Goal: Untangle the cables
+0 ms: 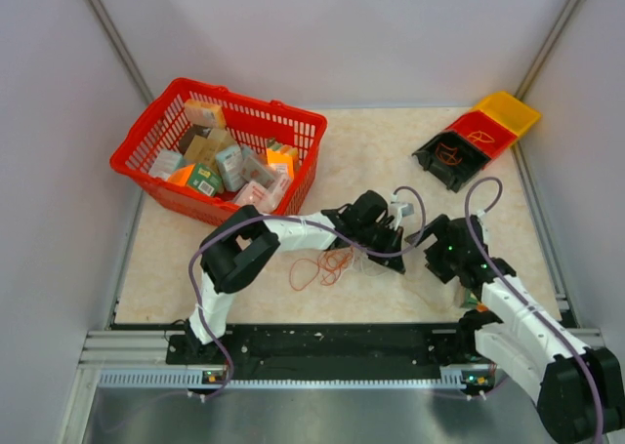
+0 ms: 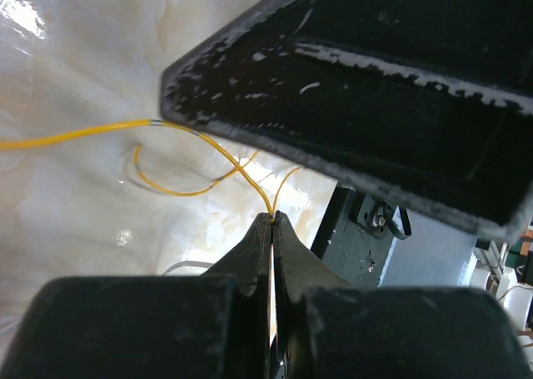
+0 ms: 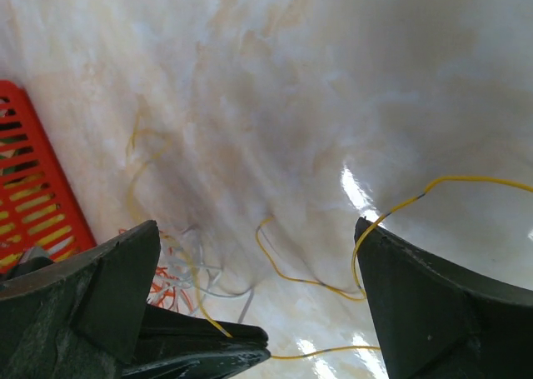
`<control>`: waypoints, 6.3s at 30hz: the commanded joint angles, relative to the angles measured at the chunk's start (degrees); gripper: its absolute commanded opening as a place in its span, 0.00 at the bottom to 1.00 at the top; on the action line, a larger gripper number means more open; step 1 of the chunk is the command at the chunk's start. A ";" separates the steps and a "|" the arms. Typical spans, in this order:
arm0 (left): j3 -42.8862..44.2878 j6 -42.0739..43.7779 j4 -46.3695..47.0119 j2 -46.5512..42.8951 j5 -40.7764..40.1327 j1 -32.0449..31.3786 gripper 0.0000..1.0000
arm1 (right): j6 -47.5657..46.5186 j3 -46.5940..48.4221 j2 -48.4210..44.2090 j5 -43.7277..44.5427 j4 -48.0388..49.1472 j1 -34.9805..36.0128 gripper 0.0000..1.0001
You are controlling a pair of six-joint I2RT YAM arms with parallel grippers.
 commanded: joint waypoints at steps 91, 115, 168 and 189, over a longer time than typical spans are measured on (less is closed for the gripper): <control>-36.24 11.20 -2.77 -64.39 -20.30 0.44 0.81 | -30.80 80.77 77.99 -16.42 5.83 -30.45 0.01; -36.24 11.03 -1.55 -62.54 -19.07 0.44 0.81 | -36.59 92.38 74.76 -14.75 -6.84 -28.96 0.40; -36.16 6.98 1.44 -65.62 -21.27 1.14 0.82 | -30.97 94.77 32.22 -19.49 -5.17 -8.22 0.00; -33.26 4.08 3.82 -61.31 -18.99 1.14 0.82 | 5.83 17.35 7.87 -38.21 27.78 -5.67 0.50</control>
